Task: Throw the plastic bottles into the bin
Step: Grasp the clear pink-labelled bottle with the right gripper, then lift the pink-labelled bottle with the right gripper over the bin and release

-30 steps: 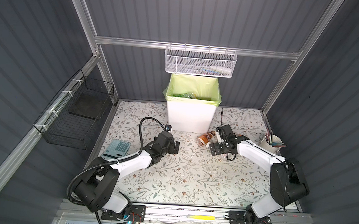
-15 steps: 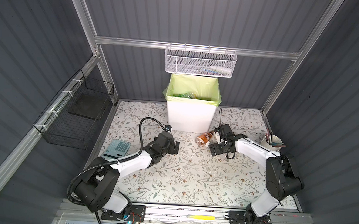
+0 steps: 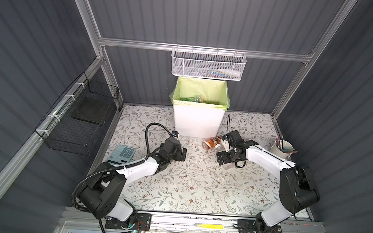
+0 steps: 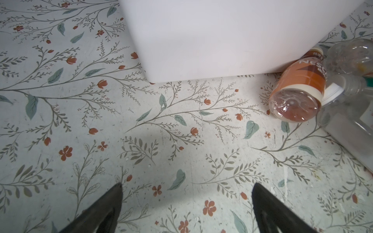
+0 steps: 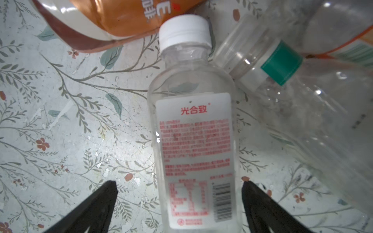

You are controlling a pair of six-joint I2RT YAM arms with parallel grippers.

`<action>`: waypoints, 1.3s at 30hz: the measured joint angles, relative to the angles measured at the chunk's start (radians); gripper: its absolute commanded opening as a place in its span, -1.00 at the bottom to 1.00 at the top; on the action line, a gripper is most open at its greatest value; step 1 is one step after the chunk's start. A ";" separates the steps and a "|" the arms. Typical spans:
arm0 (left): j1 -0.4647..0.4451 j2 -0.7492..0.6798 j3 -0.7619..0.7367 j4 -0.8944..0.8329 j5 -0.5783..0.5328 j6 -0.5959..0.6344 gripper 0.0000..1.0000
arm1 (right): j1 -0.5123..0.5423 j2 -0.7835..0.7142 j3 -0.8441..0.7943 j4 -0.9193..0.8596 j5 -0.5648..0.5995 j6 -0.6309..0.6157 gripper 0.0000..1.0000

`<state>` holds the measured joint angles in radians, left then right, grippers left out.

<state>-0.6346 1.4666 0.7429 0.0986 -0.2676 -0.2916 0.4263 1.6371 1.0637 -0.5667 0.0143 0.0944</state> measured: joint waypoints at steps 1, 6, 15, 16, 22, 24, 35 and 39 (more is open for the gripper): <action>0.000 0.000 0.000 0.000 0.000 0.000 1.00 | 0.000 0.000 0.005 -0.008 0.005 0.000 0.98; 0.000 0.000 -0.001 0.001 0.000 -0.004 1.00 | 0.000 0.044 0.079 -0.030 0.035 -0.001 0.98; 0.000 0.000 -0.004 0.002 -0.001 -0.007 0.99 | 0.000 0.206 0.154 -0.039 0.045 0.008 0.86; 0.000 0.000 -0.004 0.003 -0.001 -0.007 0.99 | 0.000 0.215 0.156 -0.041 0.046 0.009 0.83; 0.000 0.000 -0.008 0.003 -0.001 -0.007 1.00 | 0.000 0.222 0.161 -0.040 0.053 0.014 0.42; 0.000 0.000 -0.009 0.003 -0.001 -0.007 1.00 | 0.001 0.222 0.162 -0.040 0.060 0.014 0.25; 0.000 0.000 -0.009 0.002 -0.009 -0.008 1.00 | 0.003 0.035 0.117 -0.024 0.060 0.002 0.13; 0.000 0.006 -0.009 -0.001 -0.025 -0.008 0.99 | 0.005 -0.131 0.116 -0.004 0.057 -0.012 0.12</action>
<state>-0.6346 1.4723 0.7338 0.0975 -0.2924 -0.3000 0.4313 1.5059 1.1793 -0.5705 0.0715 0.0822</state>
